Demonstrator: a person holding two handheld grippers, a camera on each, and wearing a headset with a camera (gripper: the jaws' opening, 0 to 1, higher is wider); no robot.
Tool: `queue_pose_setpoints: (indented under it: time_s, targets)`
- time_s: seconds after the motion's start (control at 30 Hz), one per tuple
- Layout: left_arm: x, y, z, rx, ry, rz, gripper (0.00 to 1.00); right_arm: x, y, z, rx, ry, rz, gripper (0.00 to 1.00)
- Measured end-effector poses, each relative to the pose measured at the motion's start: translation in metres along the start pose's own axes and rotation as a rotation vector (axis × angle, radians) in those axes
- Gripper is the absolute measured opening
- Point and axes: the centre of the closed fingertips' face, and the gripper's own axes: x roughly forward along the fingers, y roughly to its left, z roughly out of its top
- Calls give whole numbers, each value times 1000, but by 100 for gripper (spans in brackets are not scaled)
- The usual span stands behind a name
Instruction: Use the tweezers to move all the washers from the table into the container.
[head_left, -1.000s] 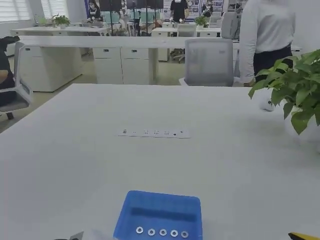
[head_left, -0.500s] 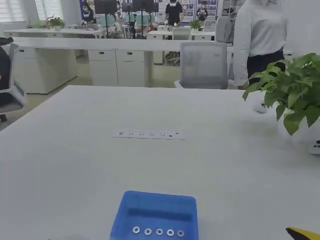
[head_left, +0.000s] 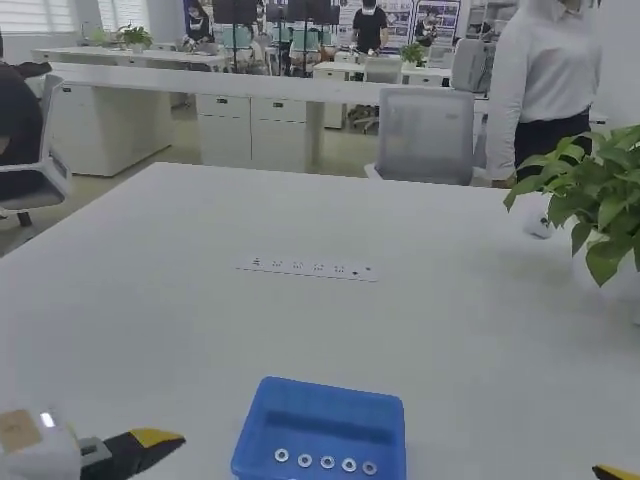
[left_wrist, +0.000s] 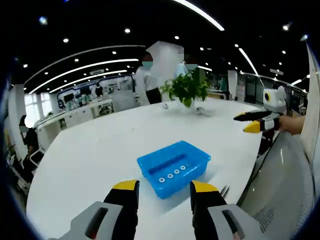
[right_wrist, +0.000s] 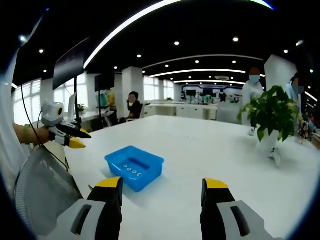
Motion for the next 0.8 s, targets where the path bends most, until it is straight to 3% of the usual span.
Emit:
queue_pose_setpoints:
  time_s: [0.03,0.1,0.23,0.4,0.57,0.63,0.7,0.8]
  targets:
    - [-2,3,8,-40,-55,18,50,0,0,1,-1,-3,-3,63]
    - [-4,7,14,-75,-96,33,62,0,-1,2,-1,-9,-9,64]
    - [-13,23,30,-168,-229,93,76,-2,-4,5,-10,-20,-33,64]
    - [-22,32,42,-173,-321,142,88,-6,-9,15,0,-76,-69,70]
    - [-24,33,48,-138,-359,169,98,-13,-21,27,38,-144,-138,72]
    - [-25,34,50,-134,-374,172,99,-16,-27,35,44,-196,-177,80]
    - [-24,43,45,-137,-374,177,99,-19,-31,38,40,-212,-203,89]
    - [-23,42,42,-154,-354,178,99,-20,-35,39,38,-219,-226,97]
